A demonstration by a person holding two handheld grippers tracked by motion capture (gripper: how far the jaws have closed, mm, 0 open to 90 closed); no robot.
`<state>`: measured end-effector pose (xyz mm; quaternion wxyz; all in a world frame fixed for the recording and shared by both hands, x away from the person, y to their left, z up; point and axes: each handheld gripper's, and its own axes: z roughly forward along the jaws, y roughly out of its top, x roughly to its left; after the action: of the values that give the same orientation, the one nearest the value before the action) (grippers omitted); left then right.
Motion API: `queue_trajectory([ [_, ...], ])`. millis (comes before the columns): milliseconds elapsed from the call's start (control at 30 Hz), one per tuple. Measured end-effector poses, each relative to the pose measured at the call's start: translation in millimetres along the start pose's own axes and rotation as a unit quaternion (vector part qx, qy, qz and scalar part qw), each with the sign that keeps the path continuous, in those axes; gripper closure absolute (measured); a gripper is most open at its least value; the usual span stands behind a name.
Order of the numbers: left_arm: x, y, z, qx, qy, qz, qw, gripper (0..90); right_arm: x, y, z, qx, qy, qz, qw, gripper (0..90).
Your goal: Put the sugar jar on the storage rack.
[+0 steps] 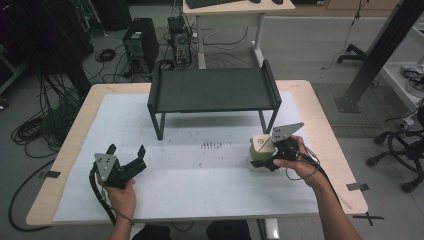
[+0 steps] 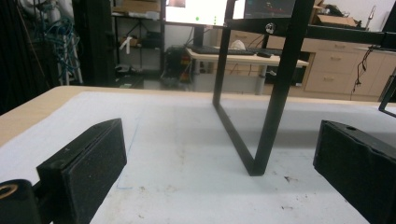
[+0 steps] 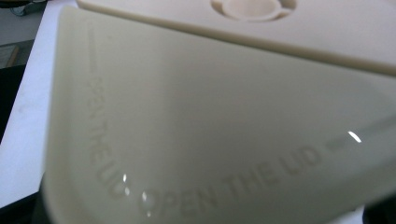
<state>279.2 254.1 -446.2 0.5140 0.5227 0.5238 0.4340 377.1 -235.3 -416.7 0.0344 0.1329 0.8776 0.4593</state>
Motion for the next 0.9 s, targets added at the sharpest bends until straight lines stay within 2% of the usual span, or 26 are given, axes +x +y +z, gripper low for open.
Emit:
queue_trajectory([
  [900,0.0,0.0,-0.1,-0.001,0.0,0.0,1.0,2.9,0.8,0.4,-0.5,0.001,-0.003,0.0,1.0,22.2],
])
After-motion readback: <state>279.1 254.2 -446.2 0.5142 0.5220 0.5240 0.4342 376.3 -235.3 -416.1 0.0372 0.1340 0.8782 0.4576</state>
